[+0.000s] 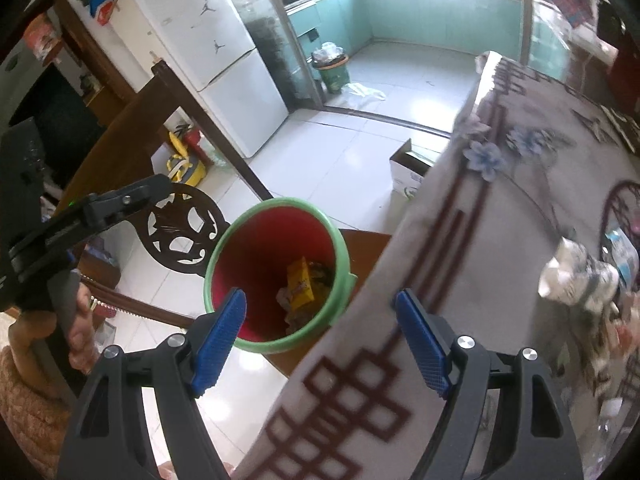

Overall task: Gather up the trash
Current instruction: 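Move both tools back over the table toward the bottle and milk carton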

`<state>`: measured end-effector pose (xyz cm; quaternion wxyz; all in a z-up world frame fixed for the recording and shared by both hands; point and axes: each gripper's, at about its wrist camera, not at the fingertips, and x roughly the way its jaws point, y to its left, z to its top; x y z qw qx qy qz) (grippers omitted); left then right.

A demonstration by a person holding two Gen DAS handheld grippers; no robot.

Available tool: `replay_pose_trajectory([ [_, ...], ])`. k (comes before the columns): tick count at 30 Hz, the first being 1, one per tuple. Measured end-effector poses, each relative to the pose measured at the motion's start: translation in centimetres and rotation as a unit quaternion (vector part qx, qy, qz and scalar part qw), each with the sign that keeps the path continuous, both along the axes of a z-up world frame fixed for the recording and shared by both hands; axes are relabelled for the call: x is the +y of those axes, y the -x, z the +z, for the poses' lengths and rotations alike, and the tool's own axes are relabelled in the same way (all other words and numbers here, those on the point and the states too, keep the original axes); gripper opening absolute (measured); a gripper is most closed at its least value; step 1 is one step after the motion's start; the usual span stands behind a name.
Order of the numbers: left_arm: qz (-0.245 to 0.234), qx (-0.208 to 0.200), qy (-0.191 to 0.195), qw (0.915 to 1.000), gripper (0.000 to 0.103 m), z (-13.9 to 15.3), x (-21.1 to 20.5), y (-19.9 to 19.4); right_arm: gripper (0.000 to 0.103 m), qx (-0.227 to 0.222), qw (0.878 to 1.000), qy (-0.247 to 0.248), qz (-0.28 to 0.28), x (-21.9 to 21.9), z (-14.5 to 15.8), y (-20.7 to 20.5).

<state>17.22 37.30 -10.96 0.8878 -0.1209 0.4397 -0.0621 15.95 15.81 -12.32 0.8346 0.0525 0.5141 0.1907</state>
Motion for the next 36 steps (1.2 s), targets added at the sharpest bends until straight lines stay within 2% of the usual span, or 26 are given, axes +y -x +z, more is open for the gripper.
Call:
replay_pose_trajectory([
  [6,0.001,-0.007,-0.006,1.0000,0.086,0.6,-2.7,1.8,0.075,-0.013,1.000,0.006,-0.005,-2.8,0.8,2.8],
  [12,0.019,-0.013,0.000,0.9997,0.086,1.4,-7.3,4.4,0.075,-0.031,0.999,-0.002,0.007,-7.6,1.9,6.1],
  [14,0.025,-0.015,-0.002,0.9996,0.086,1.7,-9.8,5.7,0.076,-0.037,0.999,-0.002,0.013,-9.5,2.4,7.4],
  [17,0.014,-0.017,-0.001,0.9997,0.086,2.1,-13.6,7.6,0.081,-0.045,0.999,-0.008,0.015,-12.9,3.0,9.4],
  [22,-0.010,-0.015,0.002,0.9998,0.086,1.6,-21.0,10.2,0.081,-0.048,0.999,-0.007,0.007,-18.9,3.0,12.3],
  [27,-0.059,-0.002,-0.018,0.9981,0.086,1.1,-27.7,12.3,0.081,-0.046,0.997,-0.023,-0.053,-26.1,3.0,13.8],
  [30,-0.092,0.007,-0.019,0.9956,0.086,1.0,-30.8,13.1,0.081,-0.034,0.994,-0.016,-0.104,-30.5,2.3,14.3],
  [34,-0.131,0.018,-0.041,0.9903,0.086,0.5,-34.6,13.6,0.081,0.000,0.984,-0.011,-0.175,-35.7,0.2,15.0],
  [36,-0.144,0.027,-0.029,0.9889,0.086,0.1,-36.1,13.6,0.081,0.028,0.977,-0.007,-0.209,-37.9,-1.4,15.7],
])
